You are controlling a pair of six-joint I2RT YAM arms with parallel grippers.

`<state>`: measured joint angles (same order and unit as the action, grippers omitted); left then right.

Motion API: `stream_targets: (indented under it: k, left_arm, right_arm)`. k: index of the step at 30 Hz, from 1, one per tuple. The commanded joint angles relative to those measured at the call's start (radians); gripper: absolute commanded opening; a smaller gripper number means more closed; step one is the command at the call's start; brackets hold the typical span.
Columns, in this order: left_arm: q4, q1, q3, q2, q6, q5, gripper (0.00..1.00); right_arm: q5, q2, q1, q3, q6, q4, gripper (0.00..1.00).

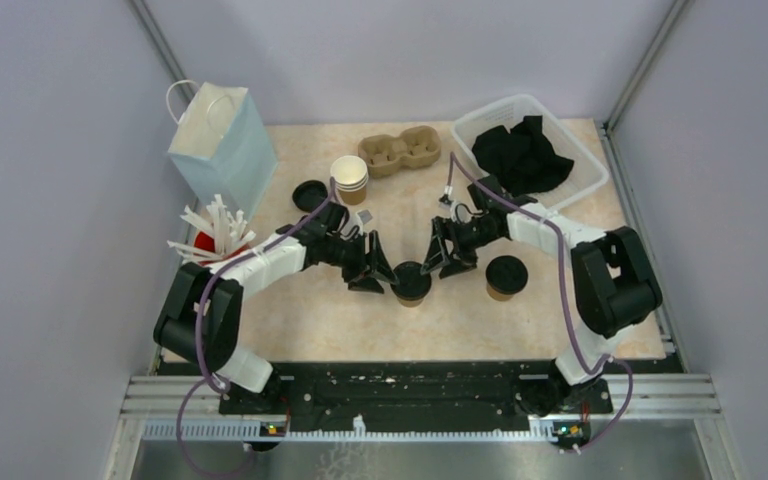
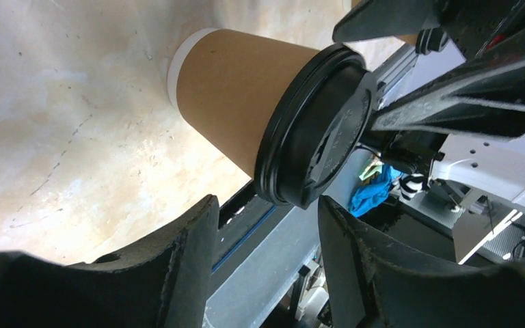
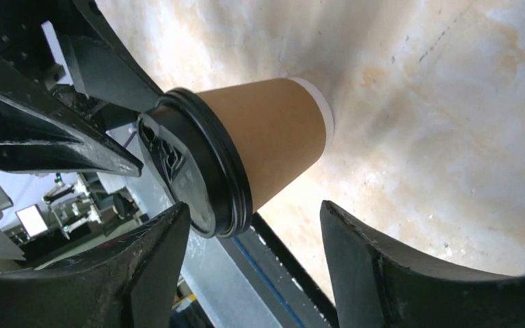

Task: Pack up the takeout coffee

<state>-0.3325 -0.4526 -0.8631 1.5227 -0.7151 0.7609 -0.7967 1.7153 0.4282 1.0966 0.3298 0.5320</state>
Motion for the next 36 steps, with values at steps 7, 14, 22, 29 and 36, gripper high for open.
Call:
stream_targets:
  k: [7,14,22,29,36]
  left_arm:
    - [0.01,-0.008,-0.13,0.035,-0.01,-0.014,0.66]
    - [0.039,-0.041,-0.007,0.032,-0.018,-0.045,0.48]
    - [-0.021,-0.04,0.027,-0.046,0.012,-0.073,0.46]
    - [-0.031,-0.021,-0.108,-0.021,0.0,-0.049,0.71]
    - [-0.008,0.008,-0.131,0.065,0.019,-0.04,0.59]
  right_arm:
    - [-0.007,-0.079,0.06,-0.068,0.049,-0.055,0.63]
    - [0.041,-0.013,0.048,-0.104,0.071,-0.155,0.46]
    - [0.079,0.019,0.009,0.003,-0.004,-0.041,0.45]
    - [-0.025,-0.076,0.01,-0.047,0.046,-0.058,0.66]
    - [-0.1,-0.042,0.042,-0.102,0.094,-0.173,0.67]
